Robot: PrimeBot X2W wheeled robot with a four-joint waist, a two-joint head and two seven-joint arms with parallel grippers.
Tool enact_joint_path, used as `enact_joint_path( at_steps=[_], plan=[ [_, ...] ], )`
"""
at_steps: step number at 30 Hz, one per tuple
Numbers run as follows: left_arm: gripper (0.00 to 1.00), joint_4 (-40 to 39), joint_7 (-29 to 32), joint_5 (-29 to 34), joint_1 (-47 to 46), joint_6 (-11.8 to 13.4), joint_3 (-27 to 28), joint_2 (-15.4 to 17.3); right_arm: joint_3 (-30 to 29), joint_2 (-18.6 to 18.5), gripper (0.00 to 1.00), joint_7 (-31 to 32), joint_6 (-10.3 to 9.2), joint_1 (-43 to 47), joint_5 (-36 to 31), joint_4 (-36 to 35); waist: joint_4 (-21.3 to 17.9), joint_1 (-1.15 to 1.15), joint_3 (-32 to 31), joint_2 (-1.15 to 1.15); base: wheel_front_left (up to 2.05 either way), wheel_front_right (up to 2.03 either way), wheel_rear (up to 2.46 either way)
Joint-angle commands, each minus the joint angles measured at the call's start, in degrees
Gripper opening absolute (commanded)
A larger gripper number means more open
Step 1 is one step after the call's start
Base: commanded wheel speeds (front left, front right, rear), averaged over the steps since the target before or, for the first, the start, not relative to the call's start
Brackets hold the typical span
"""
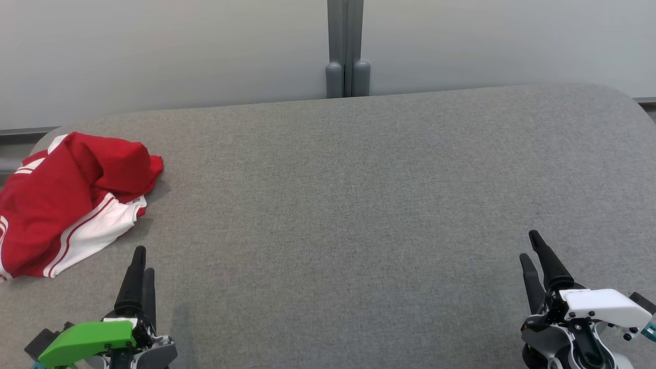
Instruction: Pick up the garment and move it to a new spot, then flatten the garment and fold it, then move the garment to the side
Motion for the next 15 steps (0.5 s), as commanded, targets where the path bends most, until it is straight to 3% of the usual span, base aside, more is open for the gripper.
enact_joint_path(
  at_steps=[1,15],
  plan=[
    [1.0,-1.4,-0.7,1.6,-1.3,0.0,-0.1,0.3,0.1,-0.3,1.0,-0.7,0.01,-0.7,-1.4,-1.4,0.0,0.0,0.0,0.0,0.0,0.0,0.0],
    [1.0,-3.2,-4.3,15.6,-2.3,1.2,-1.1,0.4,1.6,-0.4,1.0,-4.3,0.02,-0.4,-14.8,-4.5,0.0,0.0,0.3,0.0,0.0,0.0,0.0]
  ],
)
